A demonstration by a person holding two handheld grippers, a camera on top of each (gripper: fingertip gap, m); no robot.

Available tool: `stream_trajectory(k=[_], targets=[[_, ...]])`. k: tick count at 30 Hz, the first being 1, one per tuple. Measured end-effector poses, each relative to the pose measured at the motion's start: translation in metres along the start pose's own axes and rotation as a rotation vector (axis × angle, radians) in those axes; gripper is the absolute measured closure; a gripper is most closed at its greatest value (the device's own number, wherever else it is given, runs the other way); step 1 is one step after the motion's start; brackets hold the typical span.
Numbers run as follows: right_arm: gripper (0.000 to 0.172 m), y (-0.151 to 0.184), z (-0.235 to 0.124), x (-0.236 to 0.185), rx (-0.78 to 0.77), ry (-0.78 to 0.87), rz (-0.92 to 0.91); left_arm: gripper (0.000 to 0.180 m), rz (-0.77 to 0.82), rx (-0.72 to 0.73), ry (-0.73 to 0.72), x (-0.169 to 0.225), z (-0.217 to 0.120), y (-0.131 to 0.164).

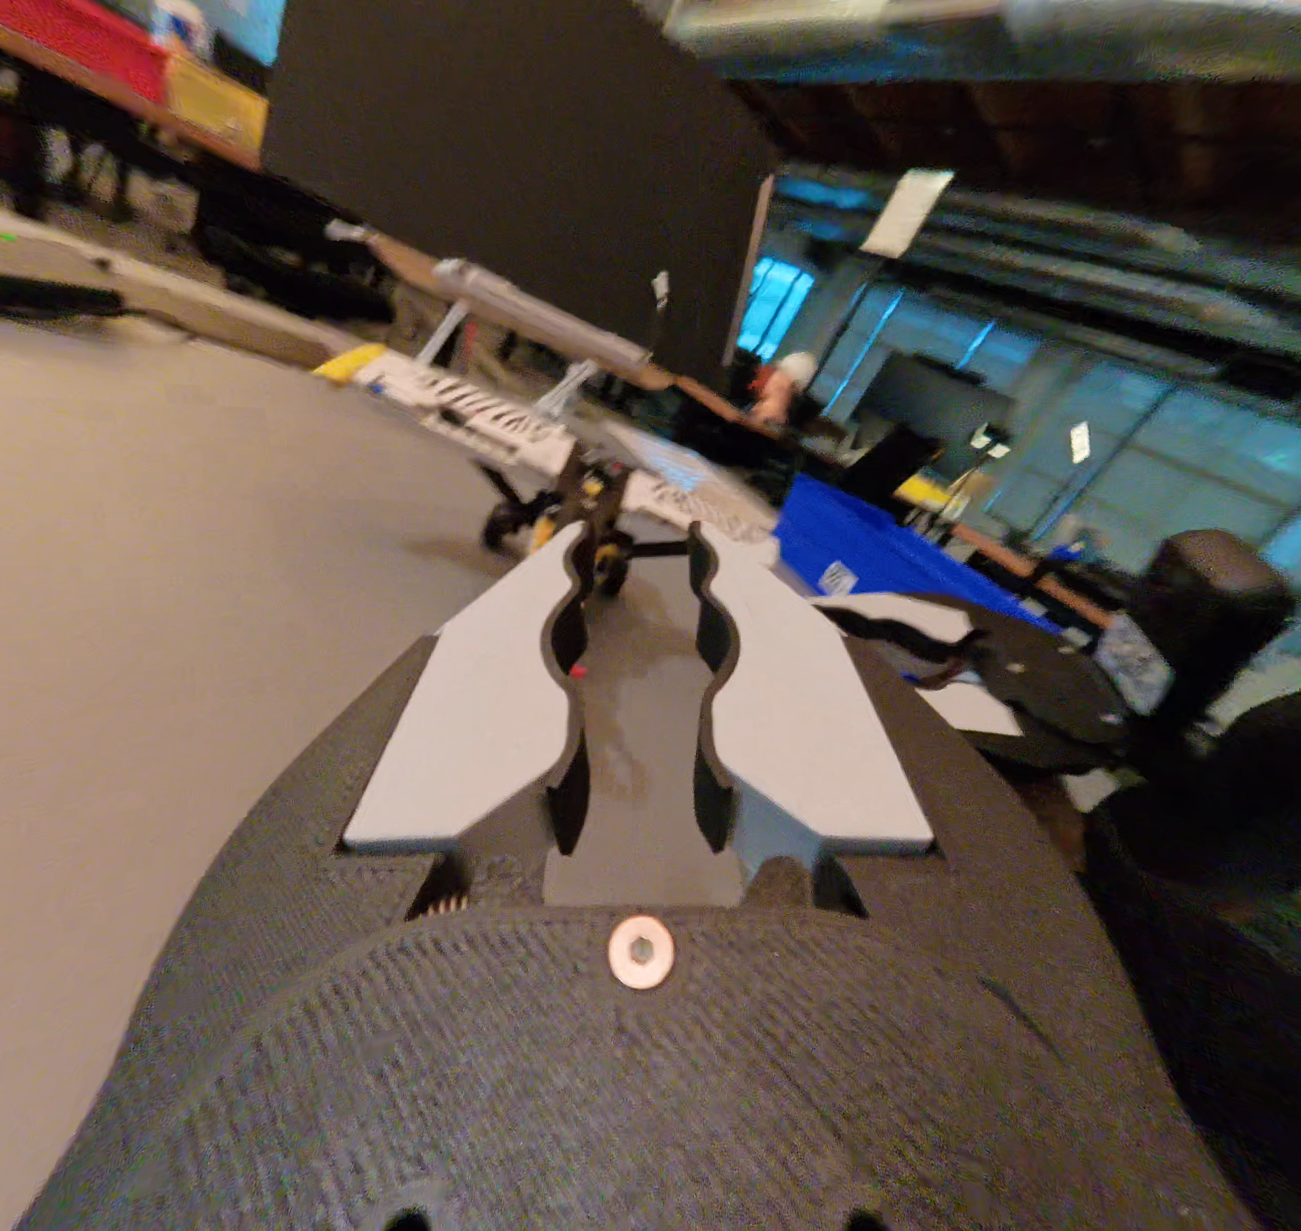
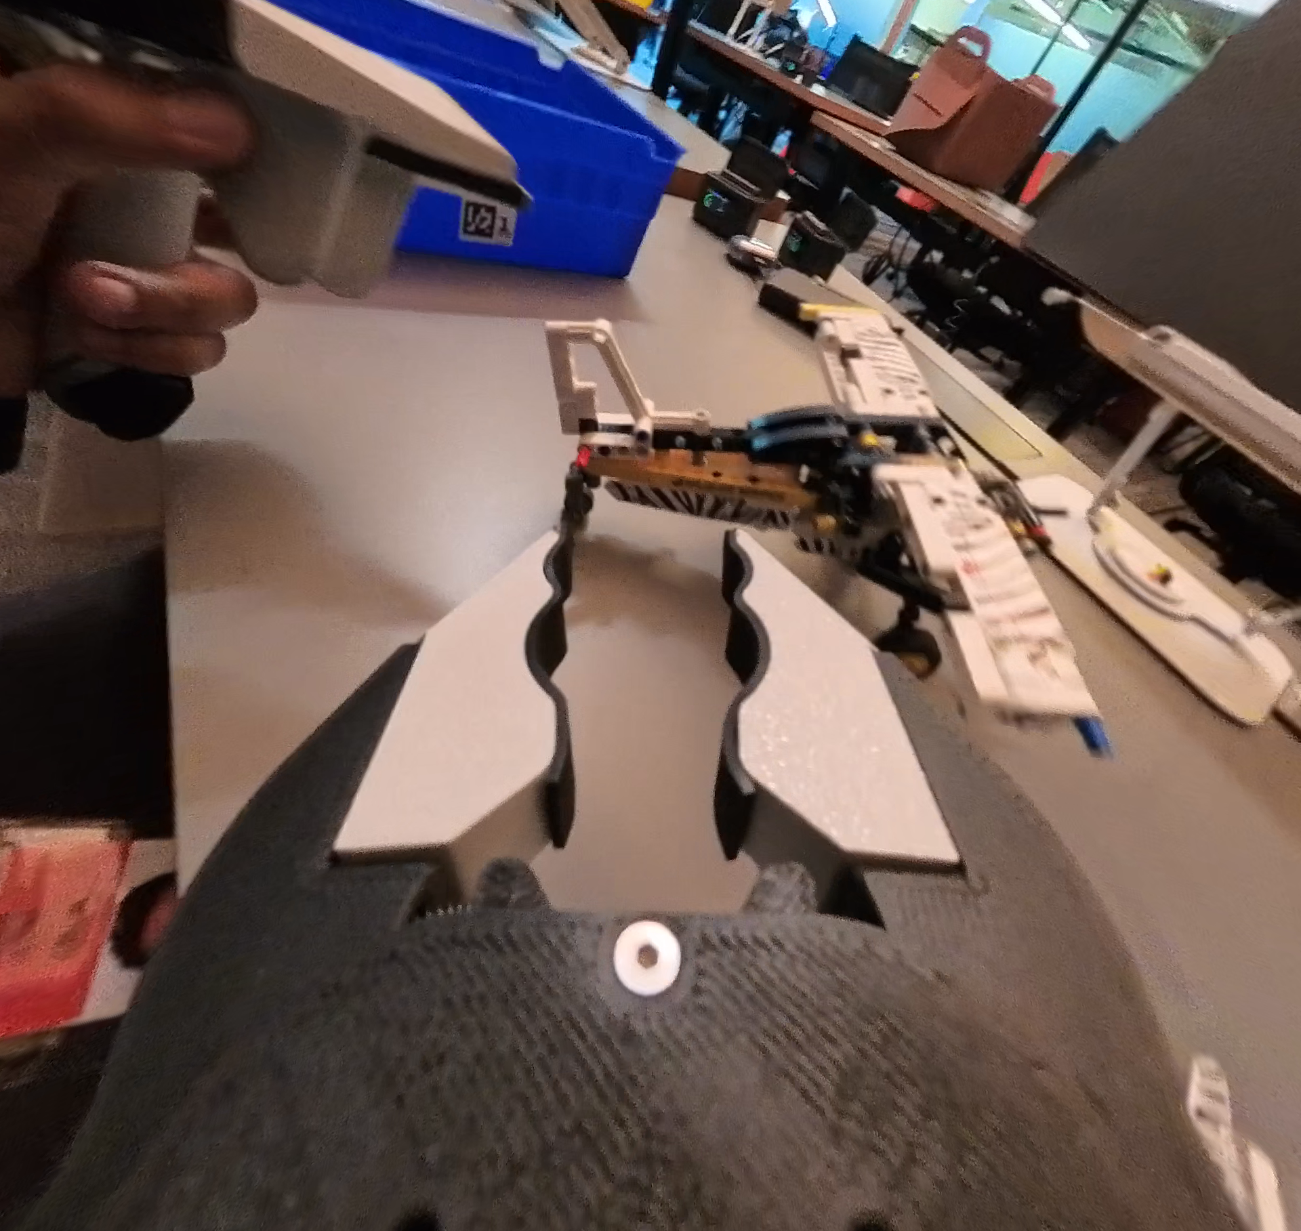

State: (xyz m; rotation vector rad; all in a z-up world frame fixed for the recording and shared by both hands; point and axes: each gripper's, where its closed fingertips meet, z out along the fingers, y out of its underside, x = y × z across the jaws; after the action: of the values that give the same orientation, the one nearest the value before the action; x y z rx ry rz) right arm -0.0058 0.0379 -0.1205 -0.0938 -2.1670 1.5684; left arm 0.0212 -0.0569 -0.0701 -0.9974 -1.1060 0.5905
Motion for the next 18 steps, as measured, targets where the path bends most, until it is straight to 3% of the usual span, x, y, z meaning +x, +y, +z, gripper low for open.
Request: stream_trajectory(k=[4, 7, 11, 13, 18], targets=[[0.137, -0.009, 0.043, -0.012, -0.036, -0.041, -0.051, 0.108, 0.072, -0.354, -0.022, -0.025, 0.026, 0.046], [0.143, -0.003, 0.067, -0.018, -0.082, -0.073, -0.015, 0.090, 0.018, -0.374, 0.108, -0.013, 0.040, 0.059], [0.150, 0.004, 0.081, -0.025, -0.117, -0.087, -0.003, 0.094, -0.100, -0.389, 0.172, -0.011, 0.043, 0.068], [0.156, 0.006, 0.085, -0.026, -0.136, -0.084, -0.019, 0.106, -0.148, -0.365, 0.166, -0.016, 0.042, 0.064], [0.168, 0.010, 0.086, -0.031, -0.155, -0.094, -0.054, 0.117, -0.273, -0.328, 0.228, -0.017, 0.037, 0.058]])
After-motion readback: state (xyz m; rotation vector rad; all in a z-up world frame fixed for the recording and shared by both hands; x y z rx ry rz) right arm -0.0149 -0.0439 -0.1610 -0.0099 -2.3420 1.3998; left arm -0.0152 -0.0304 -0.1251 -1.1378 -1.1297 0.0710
